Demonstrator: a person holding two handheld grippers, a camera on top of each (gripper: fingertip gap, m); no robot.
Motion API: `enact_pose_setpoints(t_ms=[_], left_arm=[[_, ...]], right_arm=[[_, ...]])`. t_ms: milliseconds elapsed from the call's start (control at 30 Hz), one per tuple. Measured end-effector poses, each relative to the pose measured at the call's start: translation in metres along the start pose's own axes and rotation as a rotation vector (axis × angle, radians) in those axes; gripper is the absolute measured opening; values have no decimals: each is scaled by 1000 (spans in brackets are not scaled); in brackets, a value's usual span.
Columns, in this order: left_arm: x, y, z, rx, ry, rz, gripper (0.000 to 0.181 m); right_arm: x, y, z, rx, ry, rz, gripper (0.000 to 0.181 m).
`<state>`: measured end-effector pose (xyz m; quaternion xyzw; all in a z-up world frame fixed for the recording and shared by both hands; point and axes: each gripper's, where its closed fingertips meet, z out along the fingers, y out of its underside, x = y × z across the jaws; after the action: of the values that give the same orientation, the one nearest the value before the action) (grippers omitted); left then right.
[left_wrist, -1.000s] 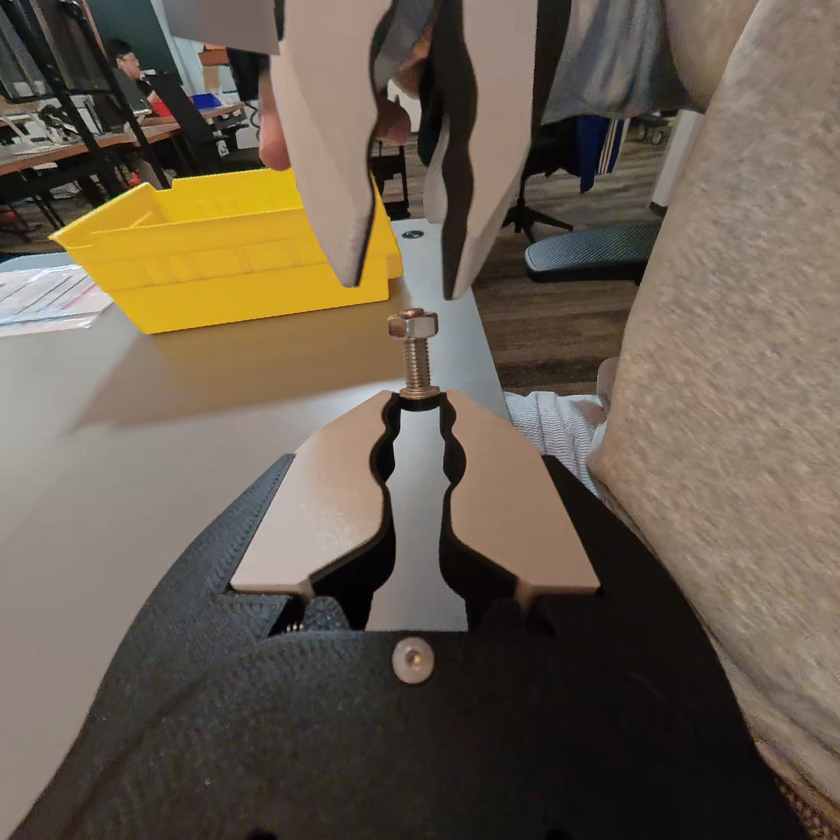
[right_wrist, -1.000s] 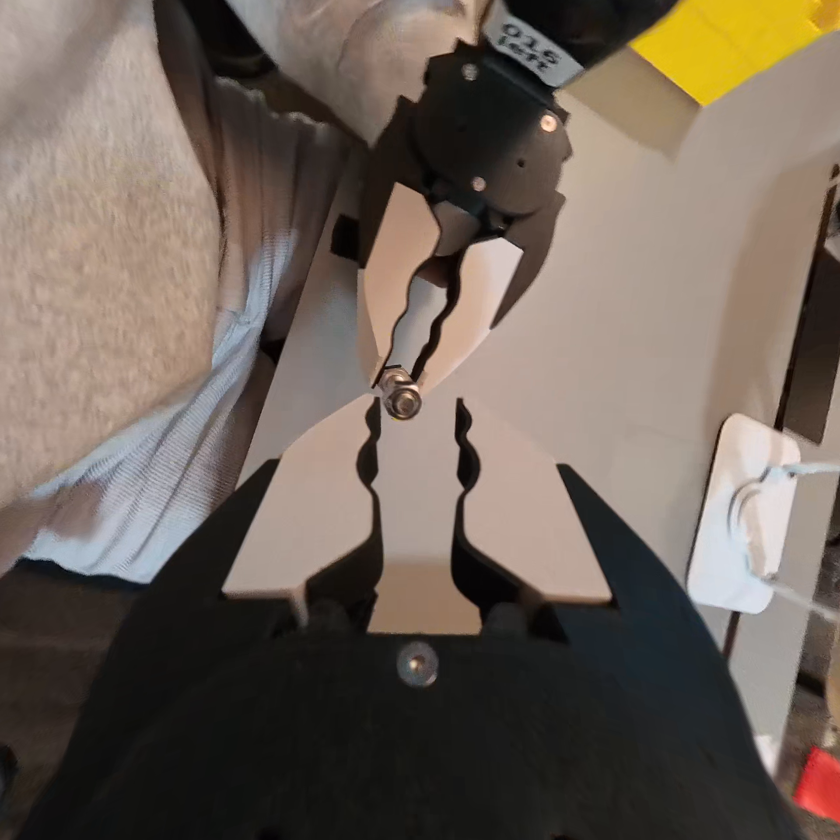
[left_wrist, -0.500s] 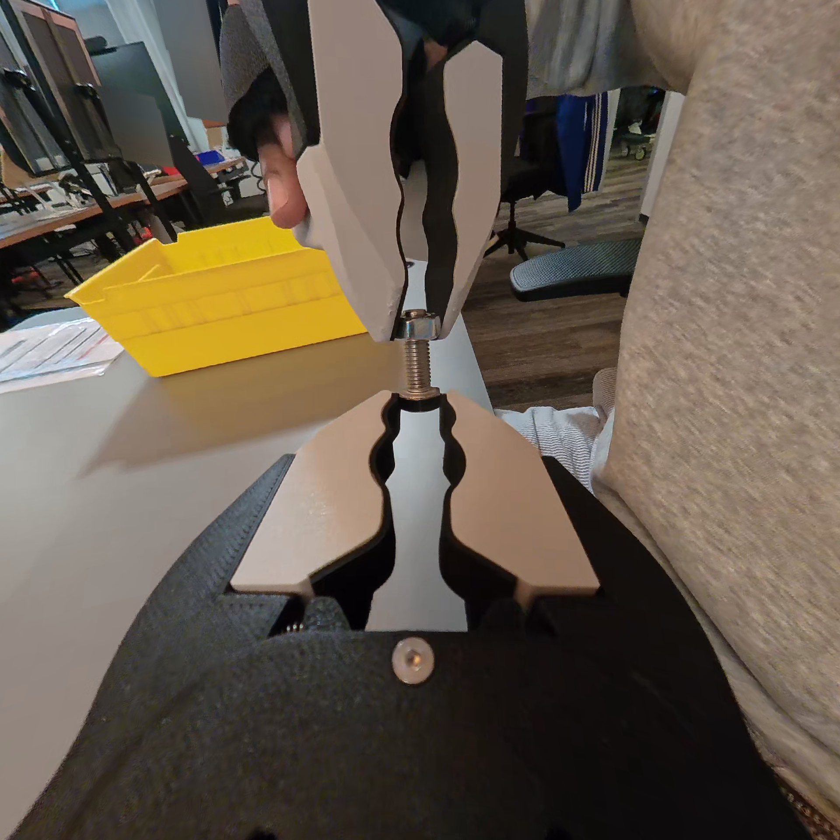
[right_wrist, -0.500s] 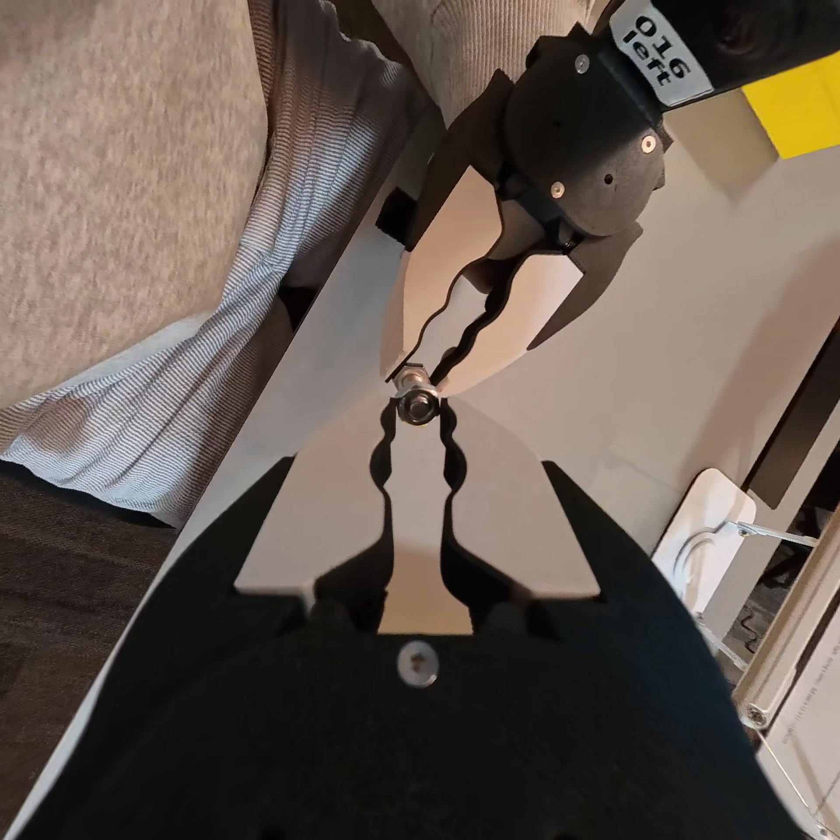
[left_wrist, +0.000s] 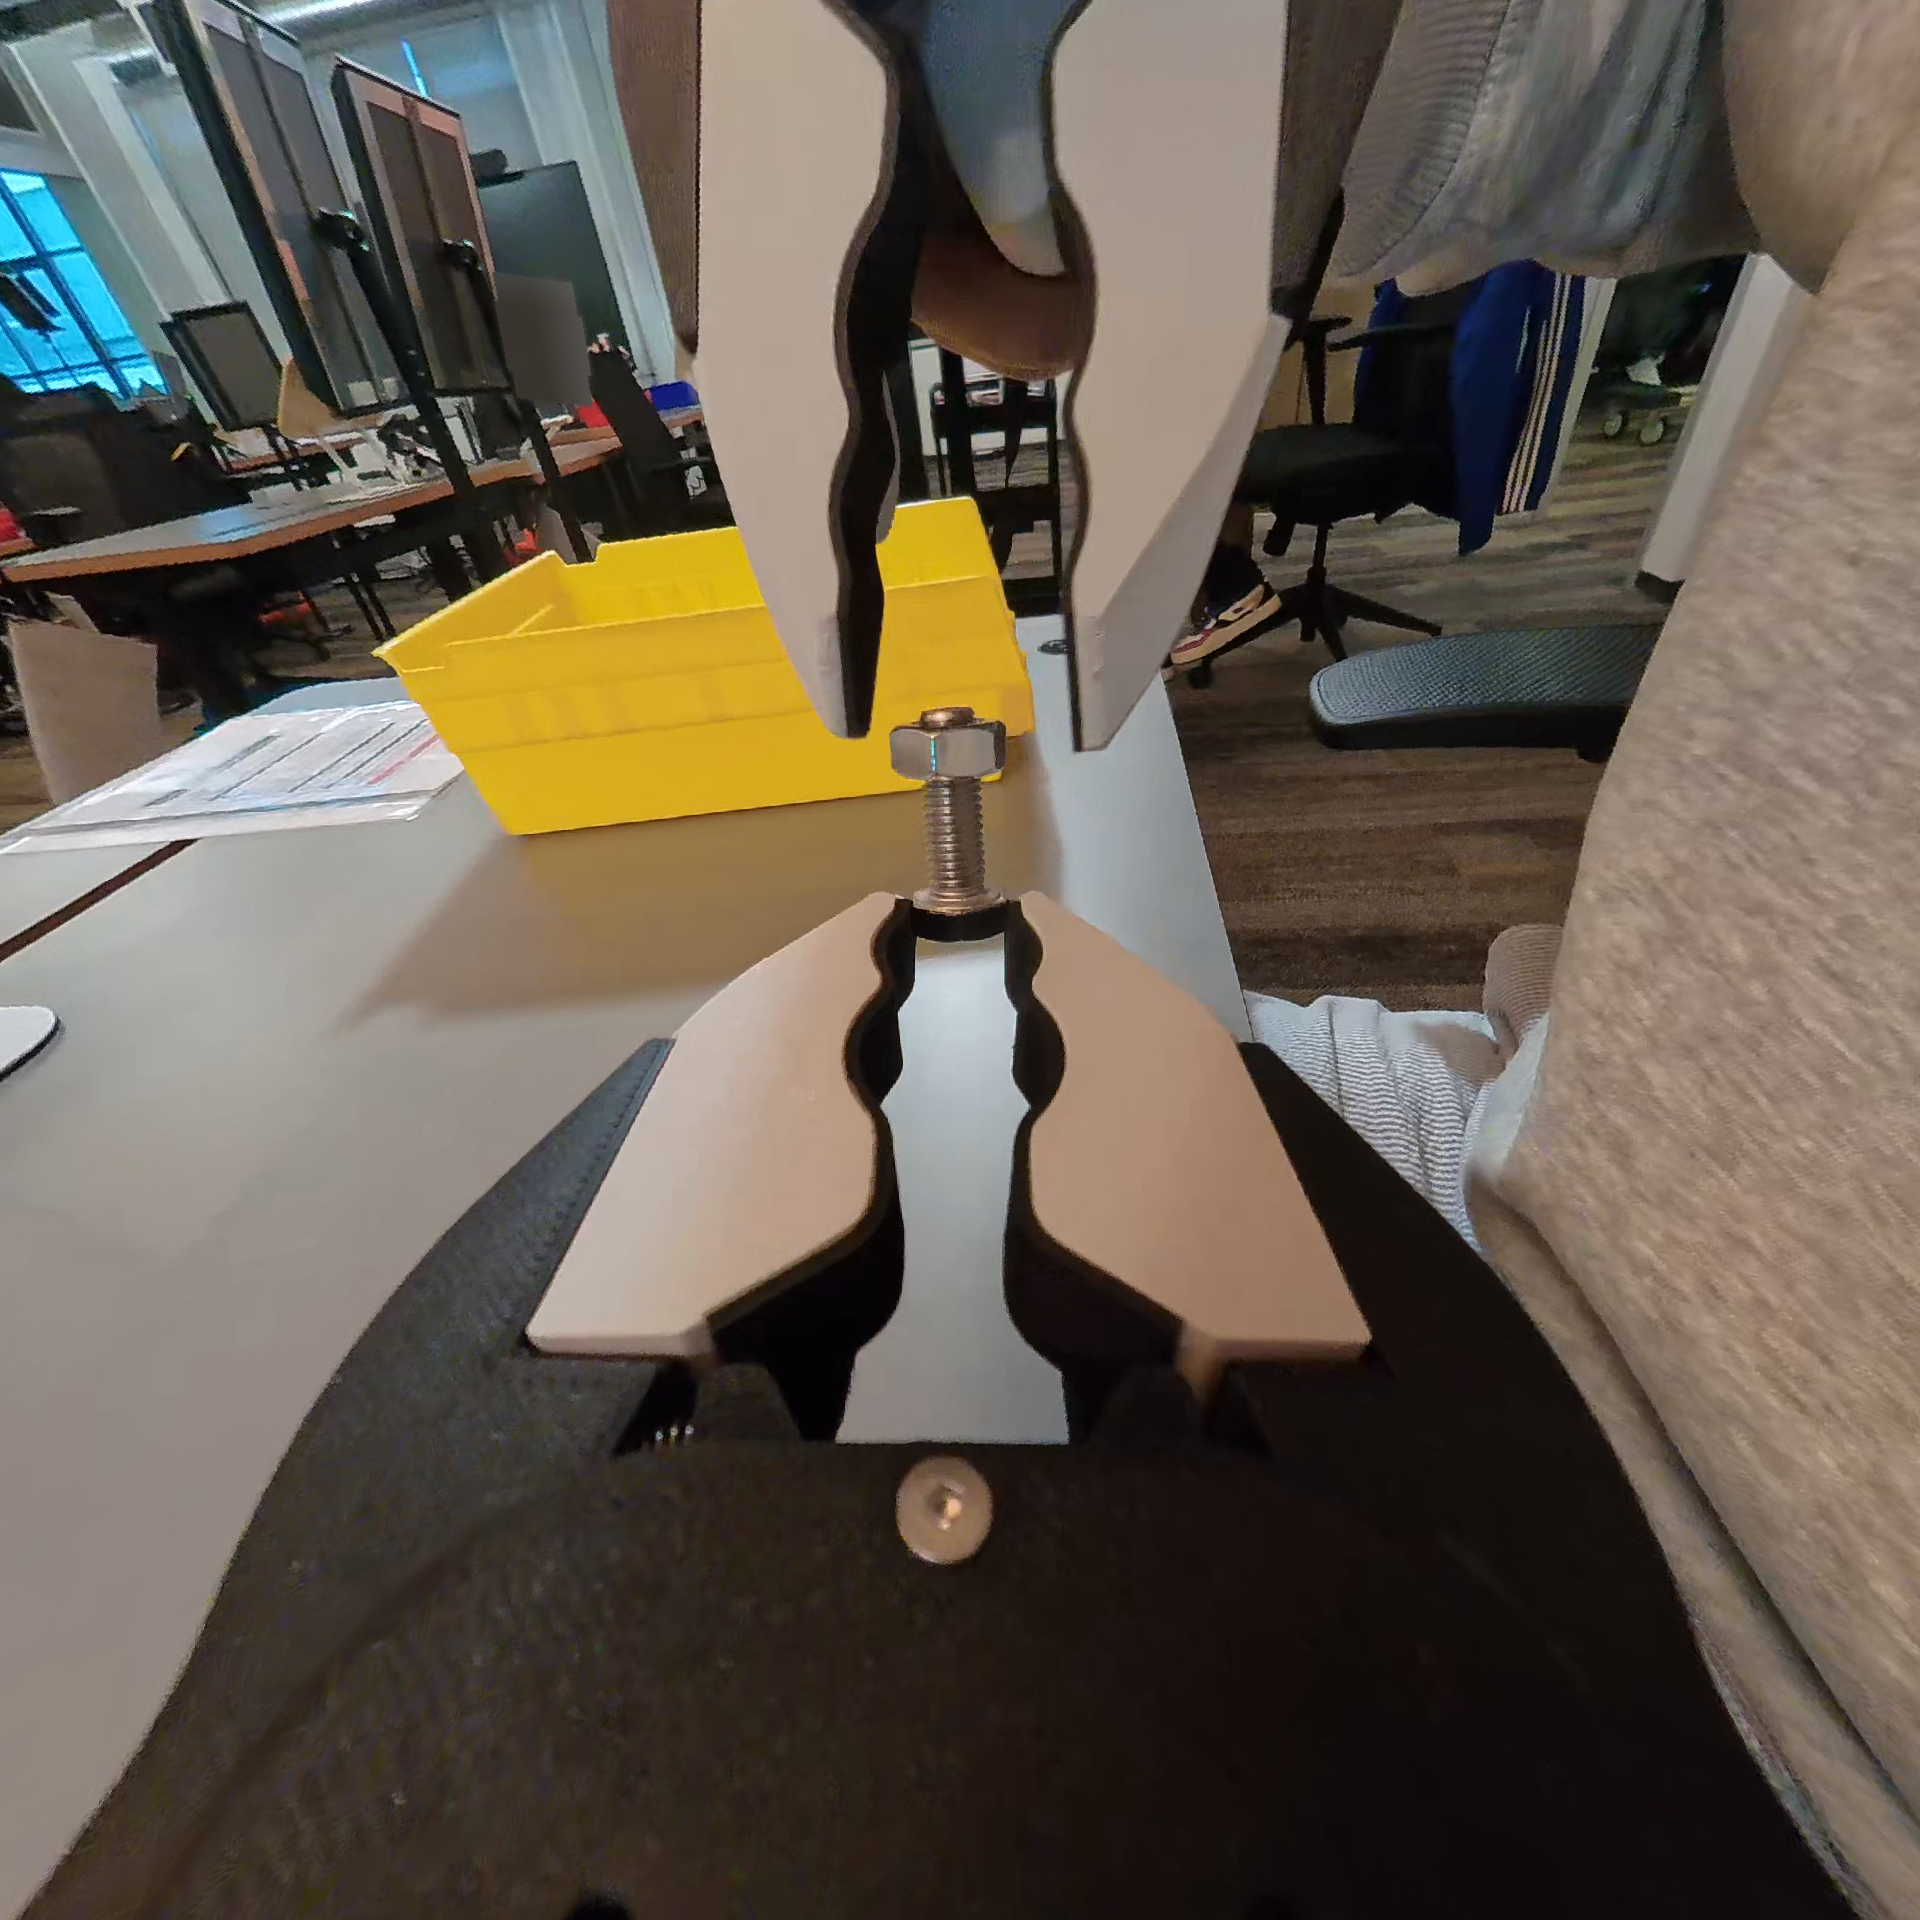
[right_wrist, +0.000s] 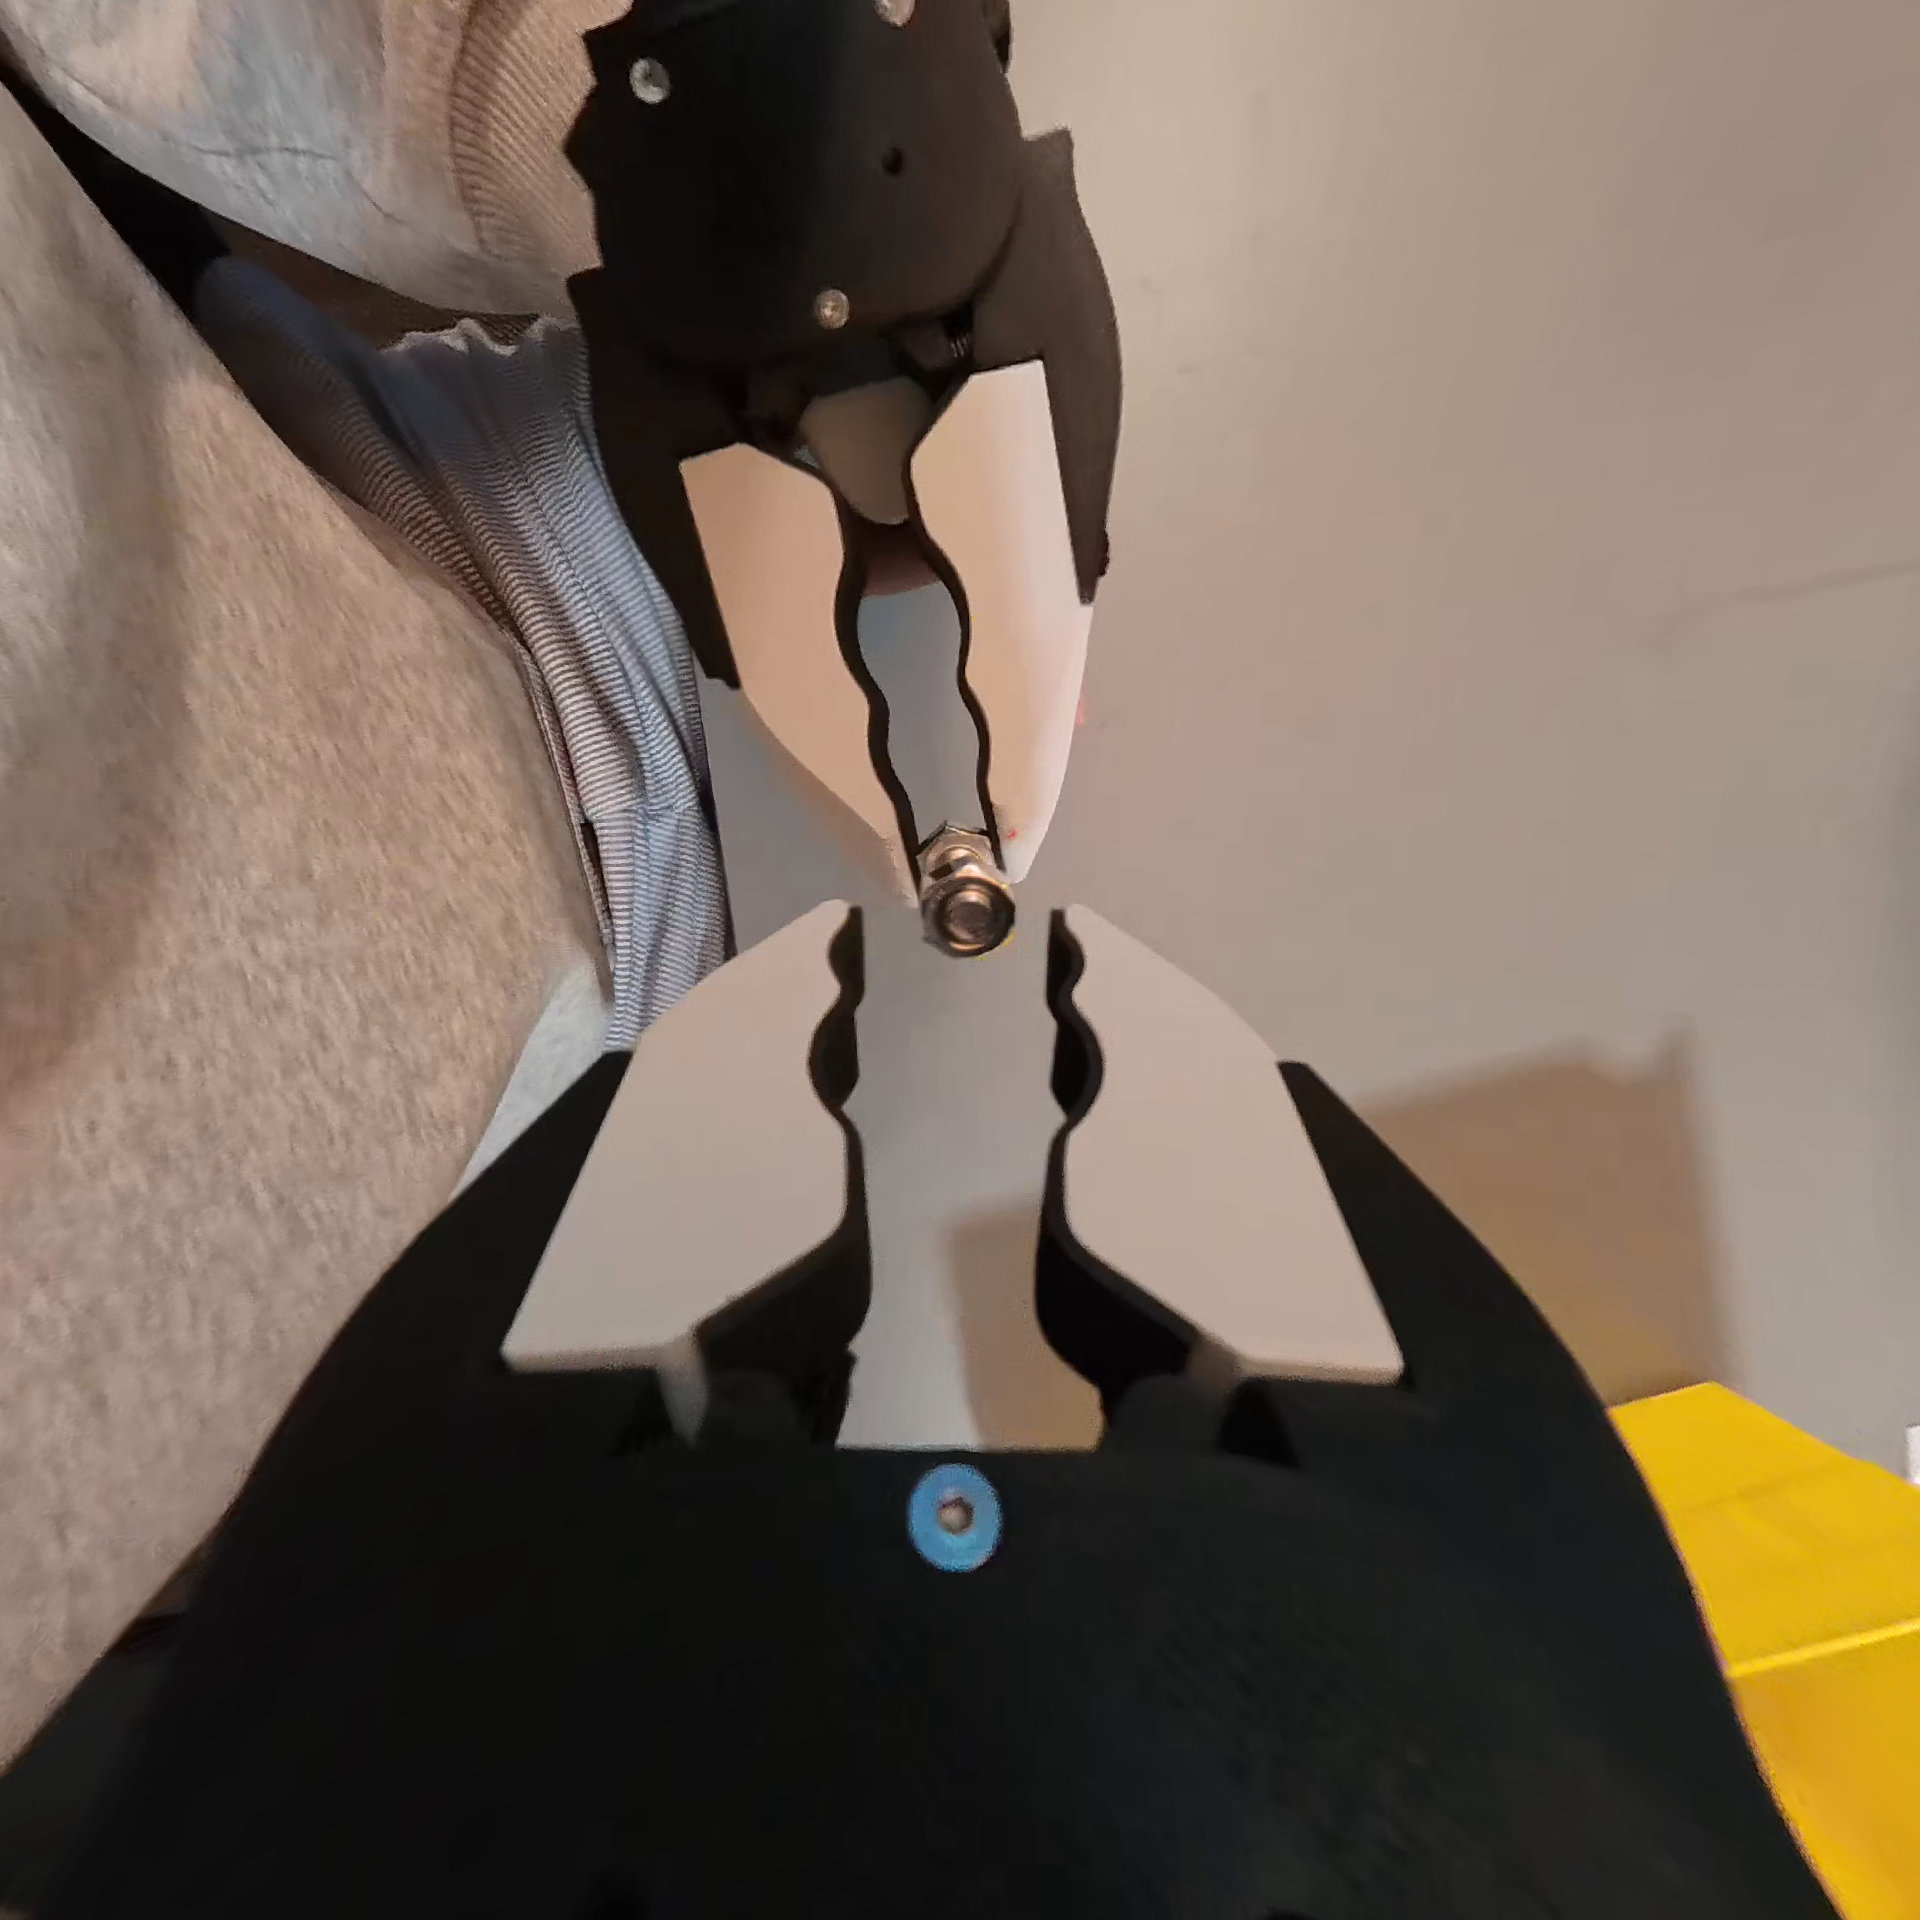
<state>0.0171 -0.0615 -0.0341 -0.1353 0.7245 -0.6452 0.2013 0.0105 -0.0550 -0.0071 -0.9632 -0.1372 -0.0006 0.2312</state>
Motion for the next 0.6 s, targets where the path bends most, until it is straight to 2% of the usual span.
enact_pose_setpoints(t_ms=[167, 300, 600], left_arm=[[2, -2, -1, 17, 19, -16, 18], [5, -3, 0, 20, 32, -12, 17], [1, -9, -4, 67, 27, -57, 17]], right_arm=[[-10, -8, -2, 56, -1, -141, 41], [-17, -10, 3, 61, 6, -236, 39], [-3, 5, 4, -30, 58, -219, 34]])
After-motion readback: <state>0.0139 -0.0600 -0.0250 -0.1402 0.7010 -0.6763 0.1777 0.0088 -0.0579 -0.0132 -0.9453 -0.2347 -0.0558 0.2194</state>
